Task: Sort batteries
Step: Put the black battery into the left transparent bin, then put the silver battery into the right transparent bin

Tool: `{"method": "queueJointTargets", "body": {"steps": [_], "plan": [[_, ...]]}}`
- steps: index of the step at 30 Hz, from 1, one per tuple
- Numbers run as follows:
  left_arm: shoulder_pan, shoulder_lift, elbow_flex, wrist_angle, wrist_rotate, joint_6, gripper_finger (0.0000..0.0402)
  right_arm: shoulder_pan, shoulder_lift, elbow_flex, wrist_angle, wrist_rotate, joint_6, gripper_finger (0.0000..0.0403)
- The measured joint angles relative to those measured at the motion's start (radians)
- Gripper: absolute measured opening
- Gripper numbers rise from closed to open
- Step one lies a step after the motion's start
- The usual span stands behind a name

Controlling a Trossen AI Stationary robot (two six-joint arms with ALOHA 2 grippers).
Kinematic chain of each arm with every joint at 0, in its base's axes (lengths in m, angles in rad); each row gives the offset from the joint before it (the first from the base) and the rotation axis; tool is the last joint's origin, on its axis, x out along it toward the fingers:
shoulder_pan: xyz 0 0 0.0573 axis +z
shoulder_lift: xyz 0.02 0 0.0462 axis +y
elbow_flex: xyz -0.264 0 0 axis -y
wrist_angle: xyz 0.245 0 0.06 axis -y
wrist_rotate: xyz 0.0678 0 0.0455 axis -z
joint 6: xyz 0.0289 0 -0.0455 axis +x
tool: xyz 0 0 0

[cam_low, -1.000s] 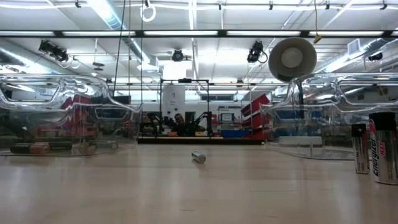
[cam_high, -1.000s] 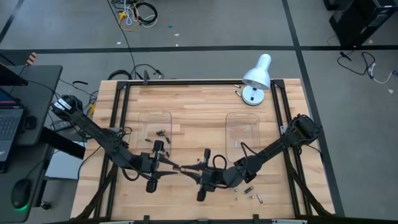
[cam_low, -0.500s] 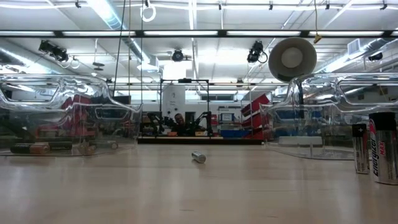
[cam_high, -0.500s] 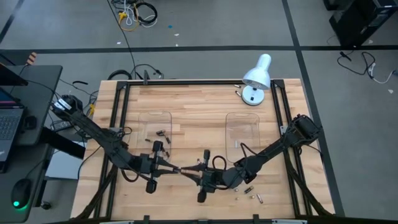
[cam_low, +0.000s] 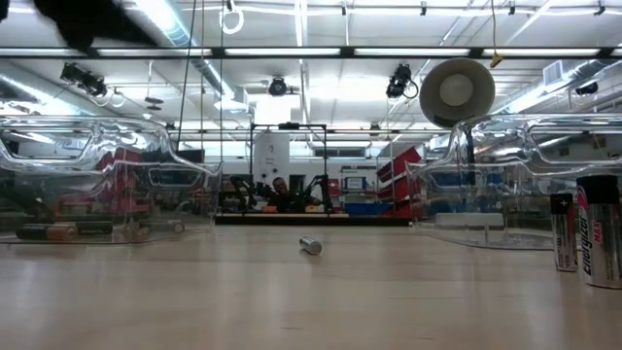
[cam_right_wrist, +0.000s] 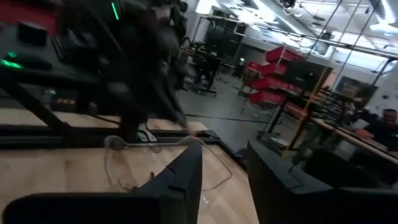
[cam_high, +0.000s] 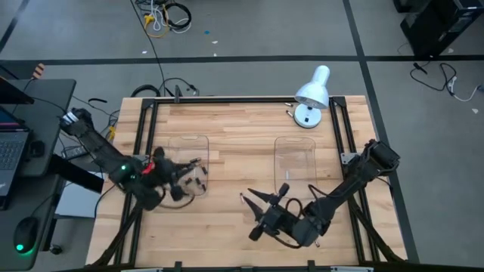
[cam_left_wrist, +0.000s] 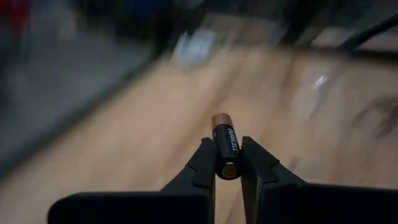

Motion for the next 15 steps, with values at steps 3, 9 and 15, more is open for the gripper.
{"method": "queueJointTargets", "body": {"steps": [3, 9, 15], "plan": [[0.066, 0.003, -0.017, -0.297, 0.245, -0.348, 0.0024, 0.008, -0.004, 0.0, -0.002, -0.007, 0.0, 0.0105], [0.101, 0.01, -0.055, -0.302, 0.334, -0.408, 0.0087, 0.004, -0.004, 0.0, -0.017, -0.012, -0.007, 0.0095], [0.102, 0.009, -0.049, -0.295, 0.361, -0.407, 0.0186, 0.021, -0.011, 0.0, -0.027, -0.004, -0.009, 0.0094]]}}
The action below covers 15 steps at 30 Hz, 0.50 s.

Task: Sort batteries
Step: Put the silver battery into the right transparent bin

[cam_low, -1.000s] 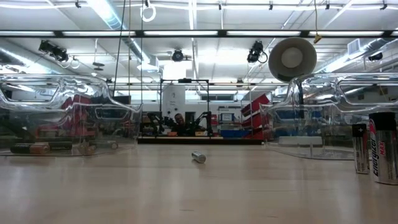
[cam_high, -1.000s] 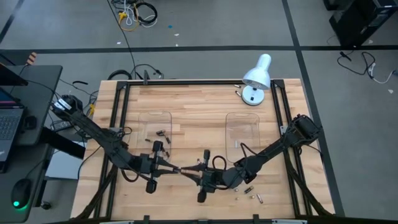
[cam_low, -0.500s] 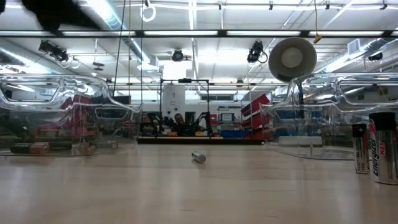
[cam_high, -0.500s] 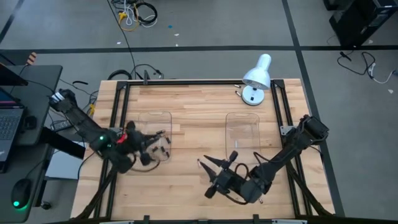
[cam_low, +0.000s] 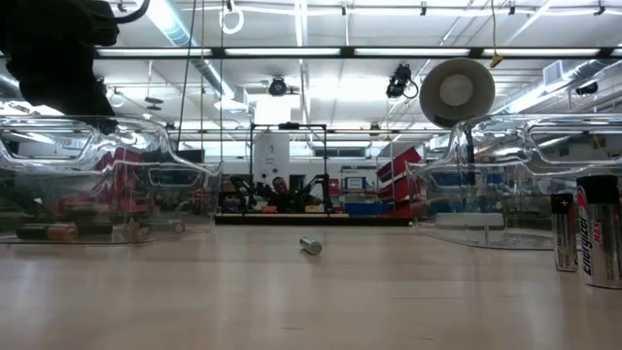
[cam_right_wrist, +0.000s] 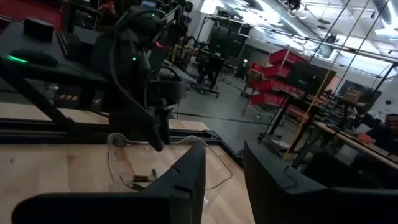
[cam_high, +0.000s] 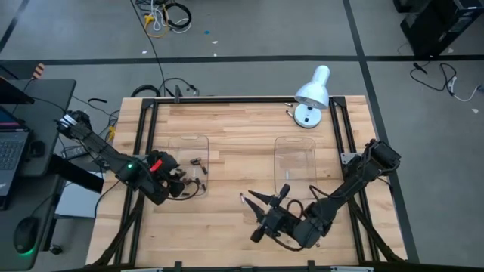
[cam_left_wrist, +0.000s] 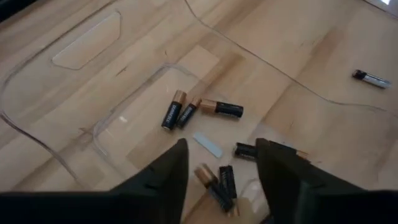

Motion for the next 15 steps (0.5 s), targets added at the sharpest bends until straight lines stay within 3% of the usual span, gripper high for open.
{"method": "queueJointTargets", "body": {"steps": [3, 6, 10, 15], "plan": [[-0.002, 0.0, 0.013, 0.008, -0.021, 0.001, 0.0211, 0.029, -0.028, 0.0, -0.001, -0.015, 0.036, 0.0091], [-0.008, 0.0, 0.021, 0.128, -0.119, 0.097, 0.0221, 0.043, -0.05, 0.032, -0.108, -0.093, 0.117, 0.0083], [-0.008, 0.006, 0.023, 0.498, -0.204, 0.469, 0.0222, 0.026, -0.053, 0.143, -0.519, -0.244, 0.365, 0.0073], [-0.015, 0.039, 0.023, 0.873, -0.11, 0.873, 0.0222, -0.021, -0.053, 0.298, -1.143, -0.549, 0.783, 0.0071]]}}
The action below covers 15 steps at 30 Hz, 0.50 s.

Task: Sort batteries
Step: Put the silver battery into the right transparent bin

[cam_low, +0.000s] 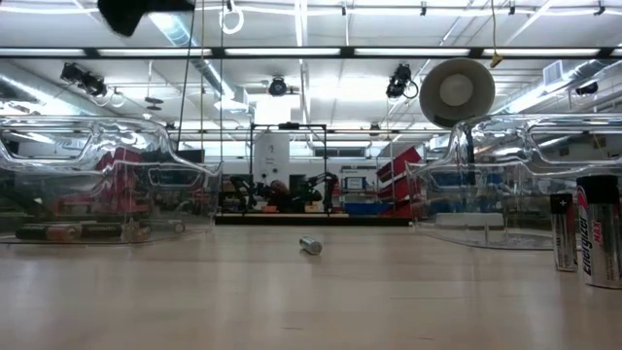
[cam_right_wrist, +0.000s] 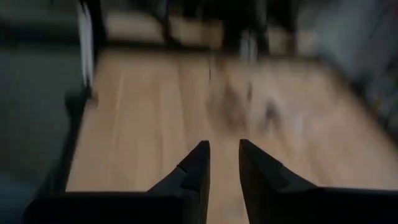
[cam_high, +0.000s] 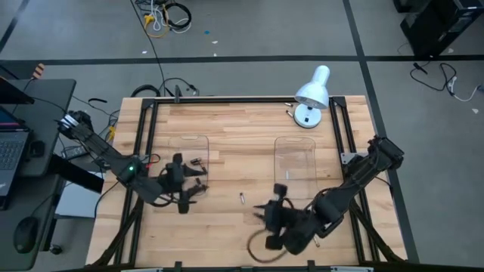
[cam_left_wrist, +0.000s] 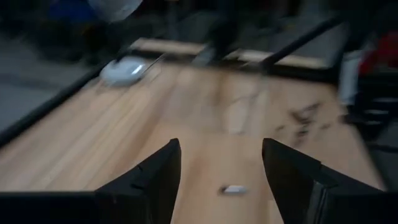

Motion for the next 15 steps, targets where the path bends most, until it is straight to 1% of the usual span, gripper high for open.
{"method": "queueJointTargets", "body": {"steps": [2, 4, 6, 7, 9, 12, 13, 15], "plan": [[-0.003, 0.006, 0.0, 0.061, 0.006, 0.076, 0.0223, -0.013, 0.0, 0.054, -0.232, -0.035, 0.159, 0.0071], [-0.003, 0.007, 0.0, 0.078, 0.0, 0.118, 0.0223, -0.03, 0.0, 0.106, -0.418, -0.028, 0.314, 0.0071], [-0.002, 0.007, 0.0, 0.076, -0.02, 0.146, 0.0223, -0.059, 0.0, 0.151, -0.551, -0.027, 0.416, 0.0071], [-0.002, 0.007, 0.0, 0.075, -0.037, 0.158, 0.0223, -0.082, 0.0, 0.169, -0.592, -0.039, 0.438, 0.0071], [-0.002, 0.007, 0.0, 0.072, -0.077, 0.198, 0.0223, -0.145, 0.0, 0.21, -0.659, -0.108, 0.434, 0.0071], [-0.002, -0.001, 0.0, 0.044, -0.188, 0.278, 0.0223, -0.278, 0.0, 0.272, -0.727, -0.214, 0.421, 0.0071], [-0.002, -0.011, 0.0, 0.027, -0.223, 0.293, 0.0223, -0.337, 0.0, 0.289, -0.737, -0.249, 0.399, 0.0071], [-0.001, -0.042, 0.0, -0.028, -0.264, 0.308, 0.0223, -0.473, 0.0, 0.308, -0.743, -0.312, 0.286, 0.0071]]}}
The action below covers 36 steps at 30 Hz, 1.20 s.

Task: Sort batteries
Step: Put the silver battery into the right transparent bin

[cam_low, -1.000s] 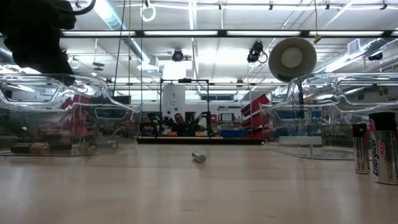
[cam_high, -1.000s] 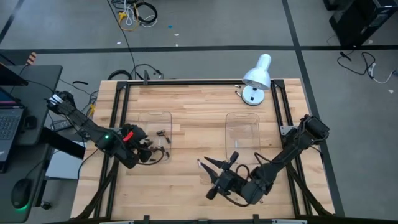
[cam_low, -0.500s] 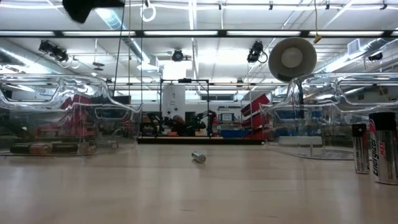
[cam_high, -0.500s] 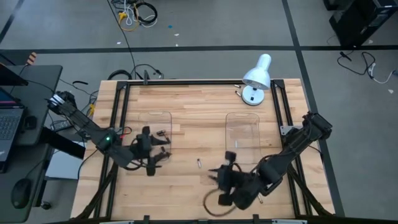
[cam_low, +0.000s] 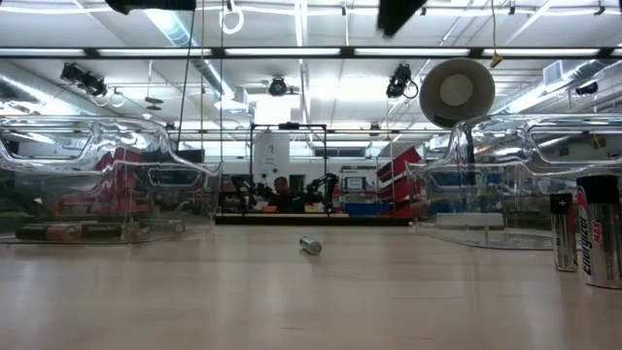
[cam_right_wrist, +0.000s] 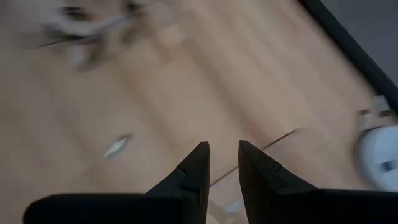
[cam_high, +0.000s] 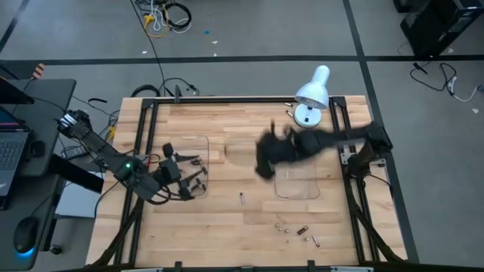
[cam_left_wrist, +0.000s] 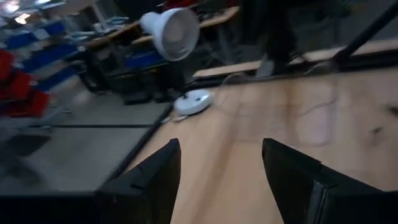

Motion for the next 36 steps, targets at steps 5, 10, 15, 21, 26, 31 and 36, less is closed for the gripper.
{"method": "queueJointTargets", "body": {"steps": [5, 10, 15, 21, 26, 31, 36], "plan": [[0.012, -0.105, 0.0, -0.261, 0.054, -0.093, 0.0223, -0.37, 0.001, 0.016, 0.029, -0.204, -0.236, 0.0071], [0.013, -0.202, 0.0, -0.525, 0.098, -0.234, 0.0223, -0.652, 0.008, 0.016, 0.129, -0.378, -0.319, 0.007], [0.013, -0.239, 0.0, -0.593, 0.061, -0.205, 0.0223, -0.745, 0.007, 0.016, 0.173, -0.429, -0.381, 0.007], [0.013, -0.235, 0.0, -0.574, 0.081, -0.064, 0.0223, -0.673, 0.007, 0.016, 0.175, -0.52, -0.608, 0.0069], [0.013, -0.234, 0.0, -0.553, 0.117, 0.015, 0.0223, -0.511, 0.011, 0.016, 0.238, -0.556, -0.787, 0.0069], [0.013, -0.233, 0.0, -0.553, 0.117, 0.08, 0.0223, -0.31, 0.011, 0.013, 0.261, -0.535, -0.945, 0.0069], [0.013, -0.233, 0.0, -0.553, 0.118, 0.099, 0.0223, -0.147, 0.011, -0.056, 0.395, -0.418, -0.93, 0.0069]]}}
